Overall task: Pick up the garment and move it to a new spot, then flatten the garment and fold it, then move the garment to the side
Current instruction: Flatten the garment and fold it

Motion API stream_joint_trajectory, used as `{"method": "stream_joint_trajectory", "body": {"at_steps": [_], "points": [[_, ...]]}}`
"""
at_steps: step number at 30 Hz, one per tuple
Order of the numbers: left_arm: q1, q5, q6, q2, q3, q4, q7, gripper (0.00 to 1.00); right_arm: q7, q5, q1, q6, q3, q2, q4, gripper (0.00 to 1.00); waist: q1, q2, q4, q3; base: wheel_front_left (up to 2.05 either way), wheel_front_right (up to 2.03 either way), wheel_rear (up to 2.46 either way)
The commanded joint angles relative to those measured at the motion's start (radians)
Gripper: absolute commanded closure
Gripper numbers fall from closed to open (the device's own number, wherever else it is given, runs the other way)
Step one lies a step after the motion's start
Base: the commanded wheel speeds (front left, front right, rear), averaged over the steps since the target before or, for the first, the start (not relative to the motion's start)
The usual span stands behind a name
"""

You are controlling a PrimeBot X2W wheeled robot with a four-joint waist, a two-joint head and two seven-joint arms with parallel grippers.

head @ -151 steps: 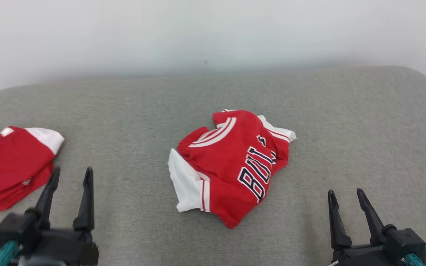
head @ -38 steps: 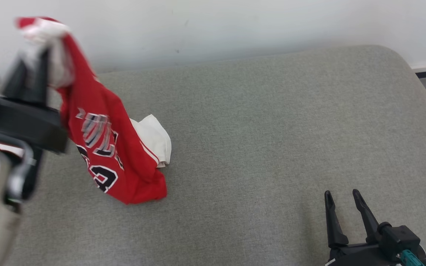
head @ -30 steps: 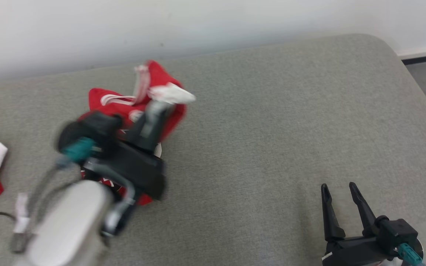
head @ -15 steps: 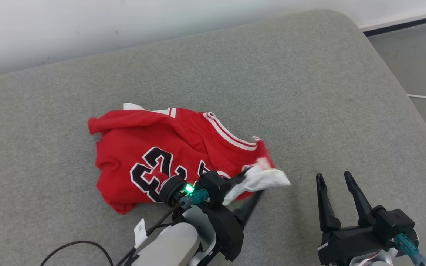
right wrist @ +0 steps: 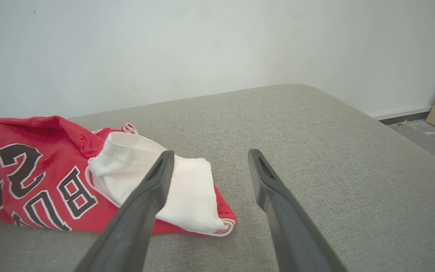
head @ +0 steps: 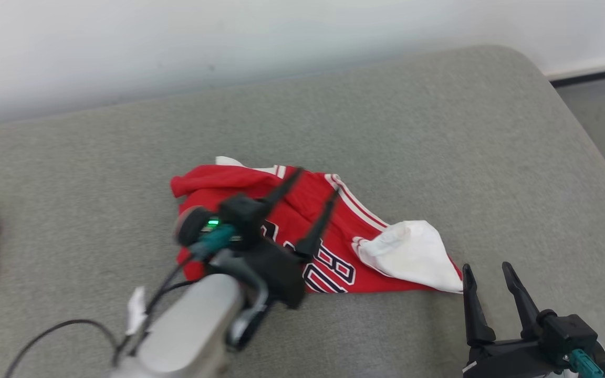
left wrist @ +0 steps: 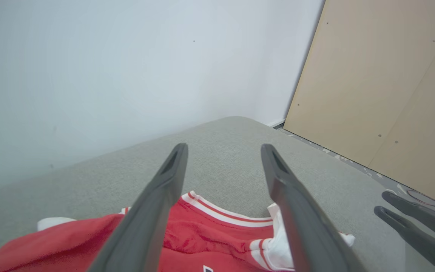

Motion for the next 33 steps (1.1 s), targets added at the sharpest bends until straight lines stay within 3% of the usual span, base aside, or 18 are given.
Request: {"method": "stream_joint_trajectory", "body": {"at_steps": [1, 9, 14, 19, 24, 33], "points": [[0.033, 0.022, 0.010, 0.027, 0.023, -0.018, -0.004, 0.00, -0.001, -0.011, 0.014, -0.002, -0.004, -0.002, -0.006, 0.00, 0.0000, 0.0000, 0.059, -0.056, 0.00, 0.00, 0.00], [0.247, 0.090, 0.095, 0.177, 0.284, -0.209, -0.003, 0.00, -0.001, -0.020, 0.050, -0.002, -0.016, -0.001, -0.027, 0.00, 0.0000, 0.0000, 0.123, -0.104, 0.00, 0.00, 0.00], [0.419, 0.133, 0.119, 0.223, 0.455, -0.322, -0.003, 0.00, -0.001, -0.023, 0.070, -0.002, -0.016, -0.001, -0.026, 0.00, 0.0000, 0.0000, 0.149, -0.128, 0.00, 0.00, 0.00], [0.562, 0.171, 0.112, 0.214, 0.573, -0.406, -0.003, 0.00, -0.001, -0.023, 0.084, -0.002, -0.018, -0.001, -0.026, 0.00, 0.0000, 0.0000, 0.166, -0.143, 0.00, 0.00, 0.00], [0.721, 0.220, 0.069, 0.170, 0.693, -0.463, -0.003, 0.00, 0.000, -0.027, 0.097, -0.002, -0.022, -0.001, -0.032, 0.00, 0.0000, 0.0000, 0.193, -0.148, 0.00, 0.00, 0.00], [0.786, 0.277, -0.014, 0.072, 0.784, -0.431, -0.003, 0.00, -0.001, -0.028, 0.093, -0.002, -0.017, -0.001, -0.024, 0.00, 0.0000, 0.0000, 0.216, -0.143, 0.00, 0.00, 0.00]]}}
